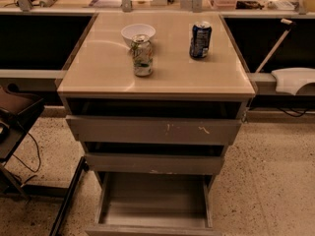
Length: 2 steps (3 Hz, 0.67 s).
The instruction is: Place orange into bottom drawer
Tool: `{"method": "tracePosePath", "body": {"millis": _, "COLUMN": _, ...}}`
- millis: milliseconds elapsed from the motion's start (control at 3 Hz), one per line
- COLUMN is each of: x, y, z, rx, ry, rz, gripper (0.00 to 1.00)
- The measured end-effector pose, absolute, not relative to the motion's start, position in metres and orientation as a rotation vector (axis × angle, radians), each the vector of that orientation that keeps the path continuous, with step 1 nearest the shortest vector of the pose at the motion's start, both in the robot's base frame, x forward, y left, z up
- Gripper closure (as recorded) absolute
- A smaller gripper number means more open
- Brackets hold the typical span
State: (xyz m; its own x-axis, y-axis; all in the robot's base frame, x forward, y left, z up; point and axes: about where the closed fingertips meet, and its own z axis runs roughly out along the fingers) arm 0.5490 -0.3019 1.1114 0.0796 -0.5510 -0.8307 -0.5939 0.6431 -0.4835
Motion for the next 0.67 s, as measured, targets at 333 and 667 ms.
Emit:
{"method": "tracePosePath", "body": {"millis": 333, "x": 0.549, "y": -0.302, "z": 1.111, "rx": -0.978, "ry": 1.571, "rz": 0.041, "gripper": 1.0}}
{"method": "tracePosePath", "body": {"millis": 667, "x": 0.536, "y": -0.293, "z": 1.088, "rx": -0.98, "ry": 1.599, "rz": 0.059, "gripper": 1.0}}
